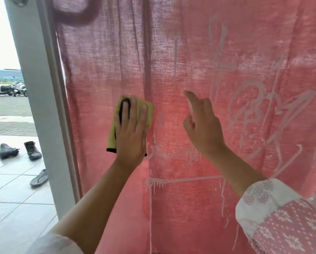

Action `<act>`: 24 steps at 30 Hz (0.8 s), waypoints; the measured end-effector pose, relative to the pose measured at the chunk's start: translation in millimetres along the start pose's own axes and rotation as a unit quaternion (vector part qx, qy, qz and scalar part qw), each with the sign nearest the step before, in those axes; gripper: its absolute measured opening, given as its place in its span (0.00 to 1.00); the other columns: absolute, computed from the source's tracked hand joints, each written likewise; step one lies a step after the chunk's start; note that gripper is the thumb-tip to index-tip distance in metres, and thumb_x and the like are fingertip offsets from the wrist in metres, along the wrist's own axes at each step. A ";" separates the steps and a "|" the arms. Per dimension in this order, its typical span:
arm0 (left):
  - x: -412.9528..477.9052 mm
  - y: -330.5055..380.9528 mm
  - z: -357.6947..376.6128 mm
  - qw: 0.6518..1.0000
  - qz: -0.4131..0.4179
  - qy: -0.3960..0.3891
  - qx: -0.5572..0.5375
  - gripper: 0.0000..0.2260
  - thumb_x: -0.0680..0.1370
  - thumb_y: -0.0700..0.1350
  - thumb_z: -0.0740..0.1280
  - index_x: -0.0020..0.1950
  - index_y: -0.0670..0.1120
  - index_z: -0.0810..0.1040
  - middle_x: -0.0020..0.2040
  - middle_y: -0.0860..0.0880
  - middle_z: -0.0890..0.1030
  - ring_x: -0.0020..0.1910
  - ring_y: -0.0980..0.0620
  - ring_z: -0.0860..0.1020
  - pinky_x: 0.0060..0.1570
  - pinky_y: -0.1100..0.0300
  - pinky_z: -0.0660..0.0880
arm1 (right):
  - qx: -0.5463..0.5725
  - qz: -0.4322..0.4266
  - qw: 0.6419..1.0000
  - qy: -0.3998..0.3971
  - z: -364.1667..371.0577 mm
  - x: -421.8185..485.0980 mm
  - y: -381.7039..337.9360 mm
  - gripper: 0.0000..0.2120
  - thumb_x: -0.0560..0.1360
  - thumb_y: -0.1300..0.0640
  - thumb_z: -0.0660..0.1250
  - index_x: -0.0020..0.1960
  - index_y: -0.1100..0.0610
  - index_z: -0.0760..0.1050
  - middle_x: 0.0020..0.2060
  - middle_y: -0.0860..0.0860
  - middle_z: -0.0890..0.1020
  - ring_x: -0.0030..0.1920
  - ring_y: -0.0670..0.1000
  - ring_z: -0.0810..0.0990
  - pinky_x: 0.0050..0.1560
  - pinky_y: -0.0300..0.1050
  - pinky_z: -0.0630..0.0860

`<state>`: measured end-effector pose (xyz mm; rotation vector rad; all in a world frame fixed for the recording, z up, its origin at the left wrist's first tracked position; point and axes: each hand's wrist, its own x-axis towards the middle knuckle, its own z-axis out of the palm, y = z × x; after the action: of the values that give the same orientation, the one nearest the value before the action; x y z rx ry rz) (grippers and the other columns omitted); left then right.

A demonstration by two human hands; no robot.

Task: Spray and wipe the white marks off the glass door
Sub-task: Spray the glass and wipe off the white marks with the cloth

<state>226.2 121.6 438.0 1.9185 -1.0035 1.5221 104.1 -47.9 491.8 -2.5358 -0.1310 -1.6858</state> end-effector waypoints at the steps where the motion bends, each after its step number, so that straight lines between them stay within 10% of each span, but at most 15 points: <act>1: -18.6 4.8 5.1 0.999 0.037 -0.025 0.005 0.24 0.81 0.43 0.53 0.77 0.43 0.56 0.78 0.40 0.51 0.77 0.40 0.48 0.74 0.40 0.46 | 0.000 0.004 1.000 0.003 1.0 -1.4 0.1 0.30 0.74 0.68 0.63 0.73 0.54 0.62 0.50 0.56 0.72 0.25 0.50 0.68 0.20 0.38 0.65; 7: -34.2 6.4 4.2 0.992 0.095 -0.078 0.033 0.24 0.82 0.45 0.50 0.78 0.47 0.52 0.79 0.46 0.46 0.78 0.44 0.47 0.75 0.43 0.46 | -0.011 0.007 1.000 -0.003 -3.3 -12.0 10.7 0.29 0.73 0.67 0.65 0.73 0.55 0.64 0.48 0.56 0.72 0.25 0.44 0.62 0.23 0.31 0.57; 14: 84.8 13.4 -6.5 0.995 -0.087 0.041 0.015 0.23 0.83 0.44 0.54 0.78 0.42 0.54 0.78 0.38 0.53 0.77 0.40 0.50 0.75 0.43 0.44 | -0.006 -0.019 0.998 0.051 -12.7 -0.3 16.4 0.30 0.74 0.69 0.64 0.71 0.52 0.60 0.47 0.58 0.73 0.25 0.51 0.69 0.20 0.39 0.68; 24: -4.7 16.5 7.9 0.990 0.115 -0.062 0.061 0.24 0.82 0.45 0.54 0.78 0.46 0.55 0.78 0.43 0.53 0.78 0.42 0.50 0.75 0.43 0.48 | -0.050 -0.018 0.997 0.061 -33.9 16.8 37.9 0.31 0.72 0.69 0.65 0.72 0.54 0.62 0.52 0.61 0.72 0.23 0.52 0.69 0.20 0.37 0.66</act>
<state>217.4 106.7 430.3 2.0617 -1.2506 1.6403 84.2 -89.4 519.2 -2.5060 -0.0853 -1.9011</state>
